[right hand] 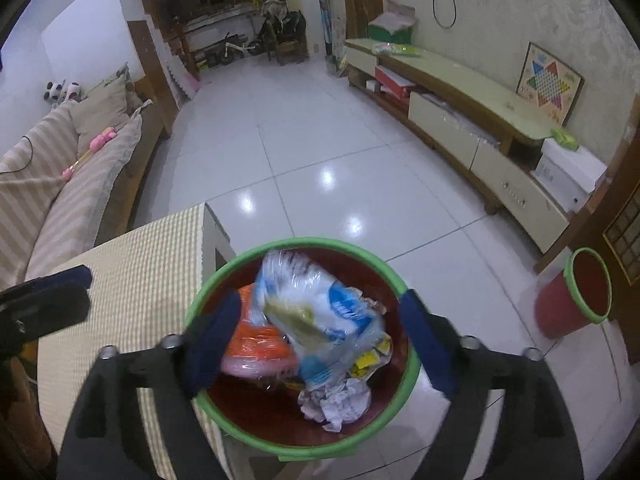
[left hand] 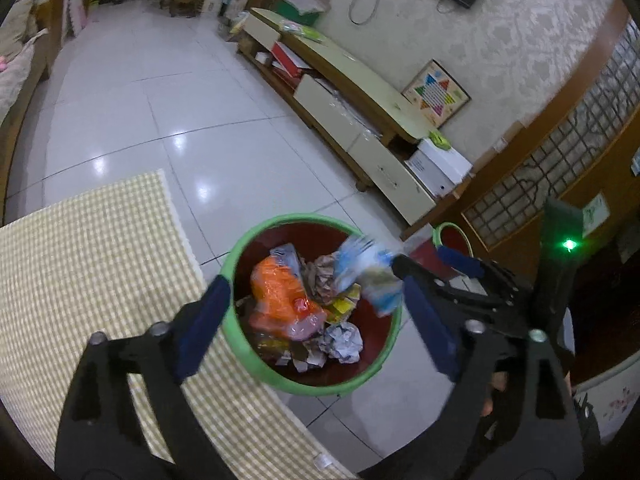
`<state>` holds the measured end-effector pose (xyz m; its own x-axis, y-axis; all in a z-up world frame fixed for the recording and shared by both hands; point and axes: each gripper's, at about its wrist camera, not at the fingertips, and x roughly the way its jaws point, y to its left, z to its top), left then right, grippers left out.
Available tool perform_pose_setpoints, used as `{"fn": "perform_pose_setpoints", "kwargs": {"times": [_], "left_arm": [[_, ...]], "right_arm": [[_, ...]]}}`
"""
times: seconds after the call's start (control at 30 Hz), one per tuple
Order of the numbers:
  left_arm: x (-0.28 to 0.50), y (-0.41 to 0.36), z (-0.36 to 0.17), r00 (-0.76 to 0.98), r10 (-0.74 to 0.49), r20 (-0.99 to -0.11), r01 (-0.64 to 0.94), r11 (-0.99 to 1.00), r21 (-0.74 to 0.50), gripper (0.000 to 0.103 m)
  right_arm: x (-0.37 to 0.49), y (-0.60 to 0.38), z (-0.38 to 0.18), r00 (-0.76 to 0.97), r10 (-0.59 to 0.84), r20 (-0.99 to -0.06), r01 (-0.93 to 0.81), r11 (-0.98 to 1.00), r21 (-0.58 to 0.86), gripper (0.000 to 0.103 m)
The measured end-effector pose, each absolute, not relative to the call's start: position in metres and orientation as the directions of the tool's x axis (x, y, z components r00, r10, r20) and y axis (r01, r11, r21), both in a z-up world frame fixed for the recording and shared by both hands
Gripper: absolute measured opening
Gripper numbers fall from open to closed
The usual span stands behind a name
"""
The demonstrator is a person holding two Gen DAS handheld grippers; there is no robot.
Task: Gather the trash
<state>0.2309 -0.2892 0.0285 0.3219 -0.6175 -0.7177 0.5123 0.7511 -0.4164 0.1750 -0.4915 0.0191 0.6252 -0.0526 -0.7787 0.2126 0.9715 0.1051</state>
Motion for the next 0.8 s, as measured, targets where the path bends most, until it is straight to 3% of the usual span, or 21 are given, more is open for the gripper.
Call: {"fn": "perform_pose_setpoints", "kwargs": {"times": [0.3, 0.8], "left_arm": [[0.235, -0.25, 0.047, 0.428, -0.559, -0.71, 0.429, 0.817, -0.385, 0.097], [0.186, -0.139, 0.035, 0.573, -0.372, -0.73, 0.307, 0.924, -0.23, 0.097]], "right_arm": [[0.169, -0.481, 0.025, 0.656, -0.048, -0.753, 0.218, 0.968, 0.127, 0.094], [0.138, -0.371, 0.028, 0.703, 0.035, -0.71, 0.107, 0.982, 0.154, 0.096]]}}
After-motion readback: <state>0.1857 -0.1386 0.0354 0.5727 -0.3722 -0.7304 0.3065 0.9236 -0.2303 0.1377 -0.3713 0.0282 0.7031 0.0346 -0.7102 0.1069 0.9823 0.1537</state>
